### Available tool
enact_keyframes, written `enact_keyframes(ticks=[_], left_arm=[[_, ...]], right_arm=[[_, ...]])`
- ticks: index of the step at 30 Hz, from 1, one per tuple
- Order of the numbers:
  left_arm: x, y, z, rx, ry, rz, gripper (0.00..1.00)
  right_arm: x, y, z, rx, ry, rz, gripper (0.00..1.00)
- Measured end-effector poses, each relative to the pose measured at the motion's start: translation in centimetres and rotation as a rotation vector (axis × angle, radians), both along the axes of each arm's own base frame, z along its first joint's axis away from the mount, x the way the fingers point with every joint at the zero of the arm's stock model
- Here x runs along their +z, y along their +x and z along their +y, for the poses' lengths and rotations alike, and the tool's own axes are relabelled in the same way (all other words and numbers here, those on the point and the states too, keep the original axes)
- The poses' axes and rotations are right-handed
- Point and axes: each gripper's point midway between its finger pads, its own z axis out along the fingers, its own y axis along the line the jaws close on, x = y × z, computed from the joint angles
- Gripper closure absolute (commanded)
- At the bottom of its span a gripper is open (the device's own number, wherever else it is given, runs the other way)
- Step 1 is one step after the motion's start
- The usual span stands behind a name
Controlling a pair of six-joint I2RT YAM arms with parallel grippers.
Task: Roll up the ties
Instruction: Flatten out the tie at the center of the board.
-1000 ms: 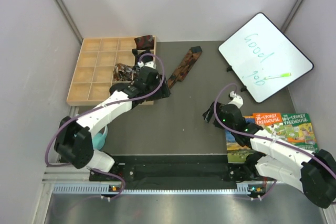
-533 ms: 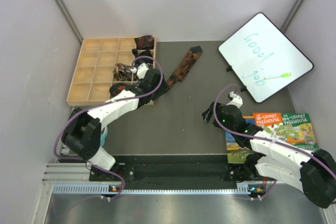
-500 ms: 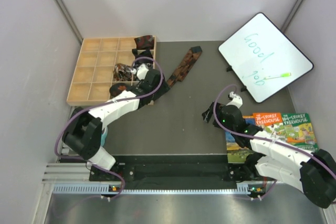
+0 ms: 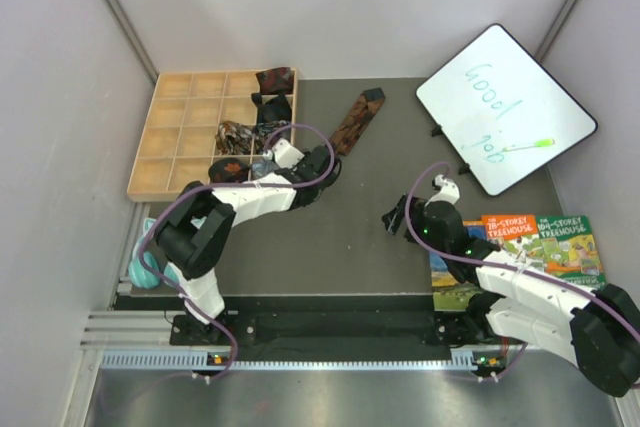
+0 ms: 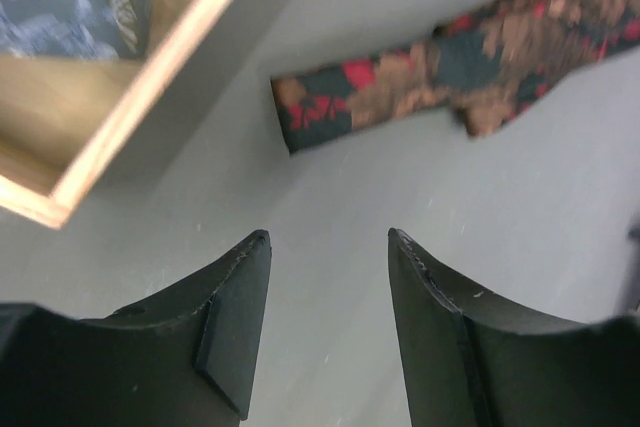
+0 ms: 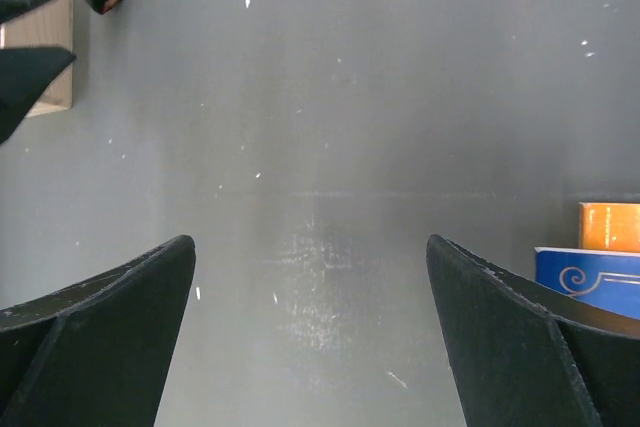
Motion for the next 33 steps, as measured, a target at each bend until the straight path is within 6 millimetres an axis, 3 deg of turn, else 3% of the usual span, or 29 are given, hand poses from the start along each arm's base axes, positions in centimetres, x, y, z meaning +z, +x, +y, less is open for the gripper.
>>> enact_keyframes(ticks=[9,33], left_arm=[[-0.2,1.9,1.0,0.091,0.076,-0.025,0.45],[-3.3,3.5,2.1,0.186,0.158,0.022,0.47]], right_arm=[[0.3,0.2,0.6,0.031,0.007,-0.019,0.01],[0.1,0.1,1.0,0.062,0.003,-0.019,0.01]])
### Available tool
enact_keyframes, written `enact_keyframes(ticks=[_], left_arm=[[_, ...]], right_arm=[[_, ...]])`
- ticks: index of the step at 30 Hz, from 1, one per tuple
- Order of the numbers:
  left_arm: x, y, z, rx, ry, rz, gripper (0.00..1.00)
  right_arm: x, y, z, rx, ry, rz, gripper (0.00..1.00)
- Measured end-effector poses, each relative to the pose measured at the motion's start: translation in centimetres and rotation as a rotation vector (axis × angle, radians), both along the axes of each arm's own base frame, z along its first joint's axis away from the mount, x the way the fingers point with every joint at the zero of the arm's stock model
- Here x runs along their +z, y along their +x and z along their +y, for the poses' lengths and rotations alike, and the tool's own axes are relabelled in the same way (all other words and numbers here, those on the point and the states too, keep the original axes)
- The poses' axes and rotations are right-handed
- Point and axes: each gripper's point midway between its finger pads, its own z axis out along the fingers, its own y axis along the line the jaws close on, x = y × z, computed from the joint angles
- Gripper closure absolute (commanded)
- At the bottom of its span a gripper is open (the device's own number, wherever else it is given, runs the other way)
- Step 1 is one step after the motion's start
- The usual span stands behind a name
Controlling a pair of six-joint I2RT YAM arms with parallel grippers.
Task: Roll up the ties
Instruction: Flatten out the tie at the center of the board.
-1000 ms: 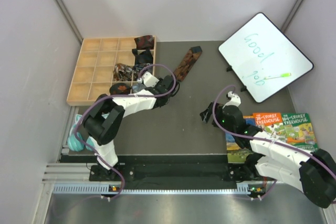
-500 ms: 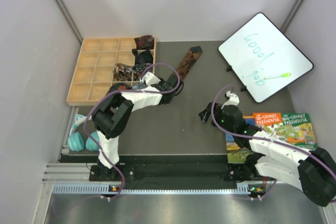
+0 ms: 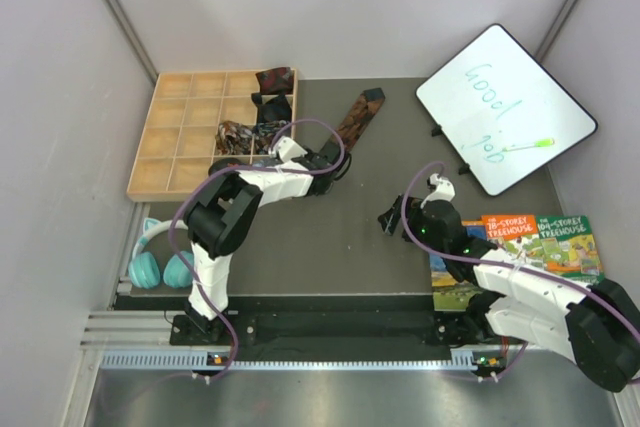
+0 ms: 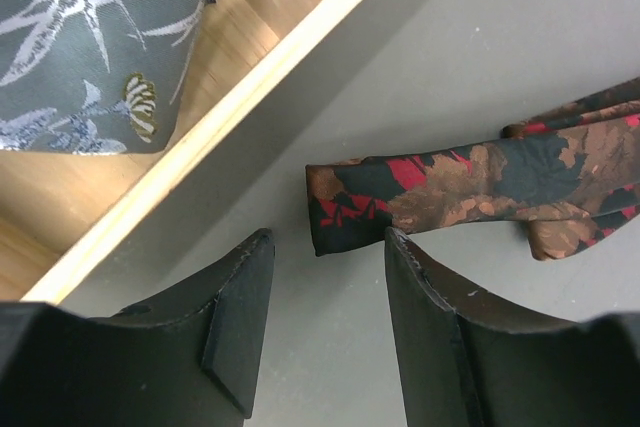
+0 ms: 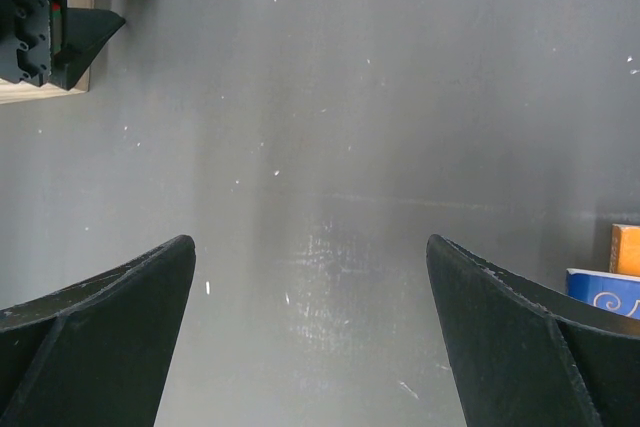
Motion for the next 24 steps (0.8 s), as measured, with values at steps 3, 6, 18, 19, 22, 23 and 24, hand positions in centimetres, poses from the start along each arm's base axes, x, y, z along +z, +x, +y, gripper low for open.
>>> enact_keyframes(ticks=[3,6,18,19,22,23,24], left_arm=[[0.0,0.2,0.3,0.007,-0.002,0.001,0.48],[-0.1,0.5,0.6,0.017,-0.008,-0.001,0.5],[-0.8,2.0,0.0,0.005,-0.042,-0.031,1.0],[-0.8,2.1,-0.2,-0.002,-0.045,-0.036,1.0],[-0.7,2.4,-0.7,-0.019,-0.056,-0.045,1.0],[-0.7,2.5,-0.8,-0.026,-0.061,-0.045,1.0],[-0.7,2.5,-1.0,-0.032,-0.067,-0.043,1.0]], right_arm=[[-0.1,0.0,0.0,0.002,-0.004,0.0,0.01],[-0.1,0.0,0.0,0.002,-0.004,0.0,0.01],[-0.1,0.0,0.0,0.002,-0.004,0.0,0.01],[-0.1,0.0,0.0,0.002,-0.004,0.0,0.01],[-0.1,0.0,0.0,0.002,-0.004,0.0,0.01],[-0.1,0.0,0.0,0.003,-0.004,0.0,0.01],[-0.1,0.0,0.0,0.003,-0.004,0.0,0.01]])
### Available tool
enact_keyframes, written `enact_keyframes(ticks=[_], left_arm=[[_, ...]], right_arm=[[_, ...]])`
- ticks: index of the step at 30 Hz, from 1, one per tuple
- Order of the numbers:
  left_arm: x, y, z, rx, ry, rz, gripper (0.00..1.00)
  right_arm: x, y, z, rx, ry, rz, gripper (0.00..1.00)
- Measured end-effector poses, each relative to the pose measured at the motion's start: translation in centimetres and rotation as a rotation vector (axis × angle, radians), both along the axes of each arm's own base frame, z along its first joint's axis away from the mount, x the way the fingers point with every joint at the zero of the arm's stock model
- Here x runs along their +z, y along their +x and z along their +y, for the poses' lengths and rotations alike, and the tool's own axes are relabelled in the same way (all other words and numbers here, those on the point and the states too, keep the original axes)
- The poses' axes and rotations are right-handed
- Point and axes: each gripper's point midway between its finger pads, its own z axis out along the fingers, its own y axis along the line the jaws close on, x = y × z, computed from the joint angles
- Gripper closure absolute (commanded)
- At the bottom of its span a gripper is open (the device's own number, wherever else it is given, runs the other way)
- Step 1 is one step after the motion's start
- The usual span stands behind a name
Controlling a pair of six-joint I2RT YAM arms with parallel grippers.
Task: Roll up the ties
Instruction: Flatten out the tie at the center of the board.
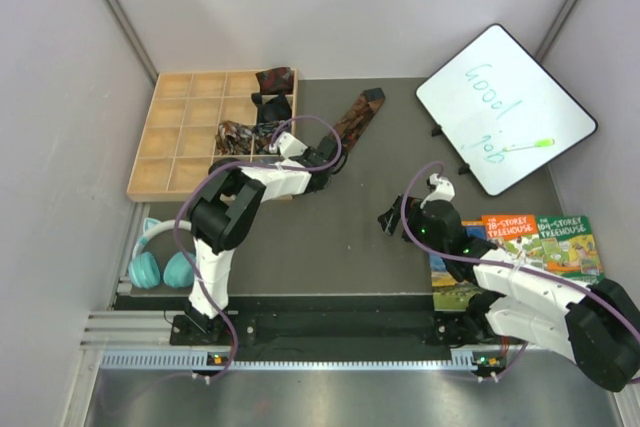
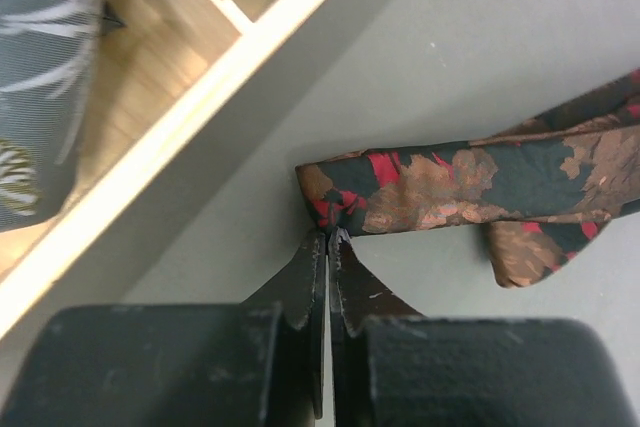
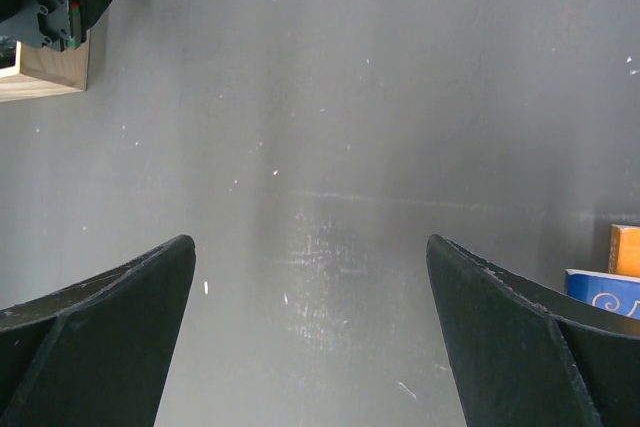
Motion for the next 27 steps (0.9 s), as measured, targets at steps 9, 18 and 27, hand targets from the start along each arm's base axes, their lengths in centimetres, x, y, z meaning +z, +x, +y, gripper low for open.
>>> enact_keyframes(ticks=[9,18,27], left_arm=[[0.1,-2.7,-1.5,-0.122,-0.059,0.058,1.0],[3.2,-9.6,-2.5,-0.28,-0.06,0.104,1.0],[7.6,-18.4,1.3,-0.355,-0.079,0.086,1.0]], right_arm=[[0.0,0.0,0.0,0.0,0.0,0.0,0.01],[0.0,0.0,0.0,-0.002,0.0,0.001,0.01],[-0.2,-0.1,-0.1,-0.007,-0.002,0.013,0.01]])
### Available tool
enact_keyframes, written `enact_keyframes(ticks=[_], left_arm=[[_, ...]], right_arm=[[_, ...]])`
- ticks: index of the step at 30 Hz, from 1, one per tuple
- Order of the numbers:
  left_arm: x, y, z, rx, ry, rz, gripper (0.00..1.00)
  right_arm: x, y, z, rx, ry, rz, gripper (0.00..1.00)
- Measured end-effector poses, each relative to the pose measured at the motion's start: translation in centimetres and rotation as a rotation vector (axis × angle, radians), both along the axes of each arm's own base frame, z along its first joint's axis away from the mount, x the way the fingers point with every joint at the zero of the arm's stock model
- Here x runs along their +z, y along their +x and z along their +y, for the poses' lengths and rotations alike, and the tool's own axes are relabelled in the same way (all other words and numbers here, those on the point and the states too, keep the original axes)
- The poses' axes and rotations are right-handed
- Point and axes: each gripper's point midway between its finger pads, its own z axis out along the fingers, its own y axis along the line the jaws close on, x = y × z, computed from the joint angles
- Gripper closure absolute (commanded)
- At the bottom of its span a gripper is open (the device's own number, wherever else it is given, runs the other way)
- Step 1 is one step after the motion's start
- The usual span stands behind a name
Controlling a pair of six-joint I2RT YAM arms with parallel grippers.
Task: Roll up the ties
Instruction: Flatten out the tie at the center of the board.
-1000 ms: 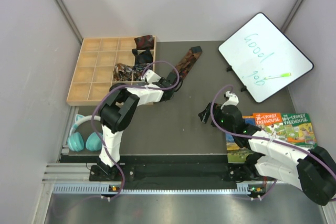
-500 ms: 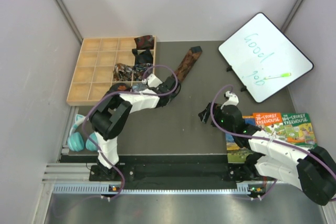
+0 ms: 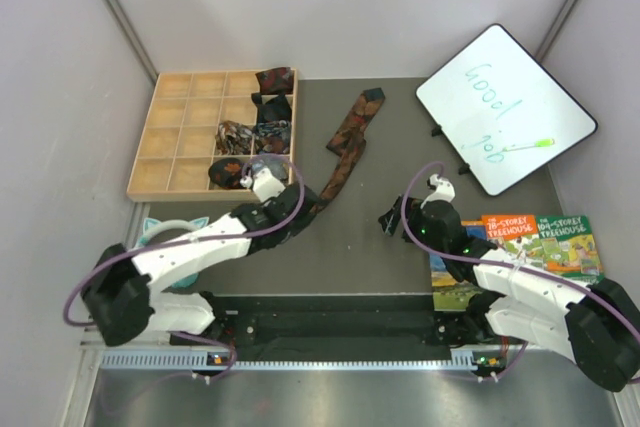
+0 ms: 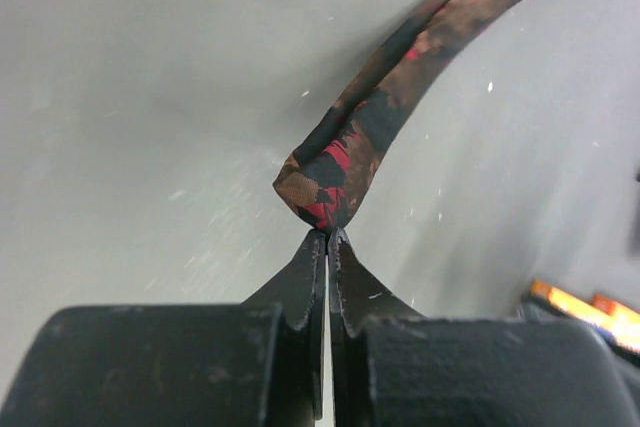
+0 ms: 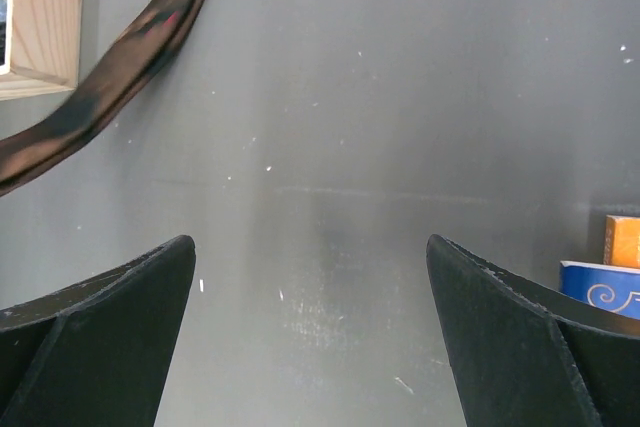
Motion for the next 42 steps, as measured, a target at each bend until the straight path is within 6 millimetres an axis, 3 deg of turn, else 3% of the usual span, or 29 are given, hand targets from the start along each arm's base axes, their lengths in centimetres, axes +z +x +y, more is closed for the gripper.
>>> enact_keyframes(ticks=[8,14,20,30,34,37,39,41,42], left_arm=[[5.2,-4.6,4.3,0.021,-0.079,-0.051,1.0],[5.4,-8.1,8.3,0.057,-0.088,-0.007,1.0],[6.7,-11.0,11.9,0.088,-0.125,-0.006,1.0],[5.1,-13.7,13.0,0.013,-0.048,0.113,1.0],[4.4,-14.7,13.7,-0.02,0.001,0.153,1.0],[3.7,-15.1,14.0,-0.043,0.035,0.172,1.0],[3.3,-15.3,14.1,-0.058,0.059,0.186,1.0],[3.0,-15.3,14.1,-0.072,0.085,0.197,1.0],[2.9,-15.3,14.1,-0.078,0.098,0.204,1.0]], right_arm=[[-0.9,-0.3,-0.3,-0.01,-0.019,0.035,0.01],[-1.5,-0.3,-0.3,-0.014,-0.041,0.07,0.01],[-1.7,0.0,-0.2,-0.02,-0.067,0.108,0.01],[-1.1,-0.6,0.4,-0.006,-0.061,0.172,0.03],[0.5,-0.7,2.5,0.03,-0.01,0.219,0.04],[2.2,-1.3,5.7,0.086,0.064,0.242,0.09],[2.8,-2.6,8.5,0.146,0.093,0.26,0.19],[3.0,-4.5,11.7,0.227,0.099,0.287,0.36],[3.1,-5.3,13.3,0.265,0.099,0.297,0.37]])
